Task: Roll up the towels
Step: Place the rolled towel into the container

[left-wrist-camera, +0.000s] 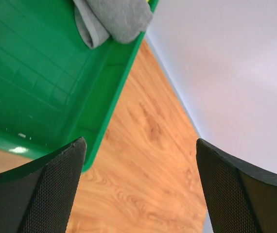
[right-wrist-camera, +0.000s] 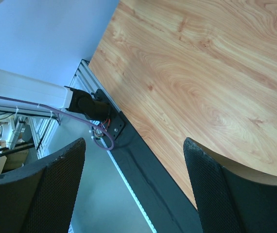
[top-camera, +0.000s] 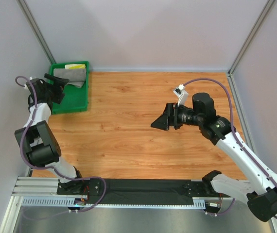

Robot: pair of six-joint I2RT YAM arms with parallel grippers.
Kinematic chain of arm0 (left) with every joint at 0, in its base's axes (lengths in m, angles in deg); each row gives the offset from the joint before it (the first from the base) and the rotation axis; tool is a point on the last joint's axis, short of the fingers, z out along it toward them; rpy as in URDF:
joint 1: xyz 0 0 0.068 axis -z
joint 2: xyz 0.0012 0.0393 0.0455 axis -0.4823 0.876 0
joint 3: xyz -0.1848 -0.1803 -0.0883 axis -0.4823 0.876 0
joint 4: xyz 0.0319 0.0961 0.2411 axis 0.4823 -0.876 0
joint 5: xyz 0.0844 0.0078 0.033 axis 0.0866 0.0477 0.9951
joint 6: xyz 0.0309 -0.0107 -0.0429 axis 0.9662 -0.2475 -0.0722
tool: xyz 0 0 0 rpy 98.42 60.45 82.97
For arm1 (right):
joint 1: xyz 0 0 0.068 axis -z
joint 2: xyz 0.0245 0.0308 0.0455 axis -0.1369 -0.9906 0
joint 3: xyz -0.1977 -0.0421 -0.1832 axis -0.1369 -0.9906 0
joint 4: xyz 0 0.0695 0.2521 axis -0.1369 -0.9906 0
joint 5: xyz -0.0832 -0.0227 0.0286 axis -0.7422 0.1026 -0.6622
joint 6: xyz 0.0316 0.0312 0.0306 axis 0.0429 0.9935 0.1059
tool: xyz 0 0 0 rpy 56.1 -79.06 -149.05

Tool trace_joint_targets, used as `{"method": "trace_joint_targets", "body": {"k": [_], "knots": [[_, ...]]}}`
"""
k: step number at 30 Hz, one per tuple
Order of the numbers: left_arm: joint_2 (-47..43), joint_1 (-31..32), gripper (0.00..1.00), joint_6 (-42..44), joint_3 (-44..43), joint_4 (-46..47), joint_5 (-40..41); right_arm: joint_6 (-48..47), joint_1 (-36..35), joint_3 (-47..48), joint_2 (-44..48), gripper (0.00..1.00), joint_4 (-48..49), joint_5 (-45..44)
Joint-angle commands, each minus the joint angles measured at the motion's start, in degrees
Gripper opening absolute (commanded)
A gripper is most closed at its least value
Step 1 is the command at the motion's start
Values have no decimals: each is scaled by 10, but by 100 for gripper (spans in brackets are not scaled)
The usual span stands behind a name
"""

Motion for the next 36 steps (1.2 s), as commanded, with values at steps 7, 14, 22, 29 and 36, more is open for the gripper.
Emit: {"method": "trace_joint_targets", "body": {"k": [7, 14, 22, 29, 36], "knots": [[-247, 22, 98, 165, 103, -42, -14, 20, -4, -44, 69, 84, -4, -3], [-336, 50, 98, 306, 154, -74, -8, 30, -5, -58, 99, 84, -10, 0], [-469, 173, 99, 443, 258, -55, 121, 54, -8, -86, 139, 84, -2, 0], [-606, 265, 99, 509, 334, -43, 220, 62, -11, -103, 174, 84, -10, 2], [-673, 266, 99, 465, 385, -125, 278, 60, -11, -122, 186, 85, -12, 7]]}}
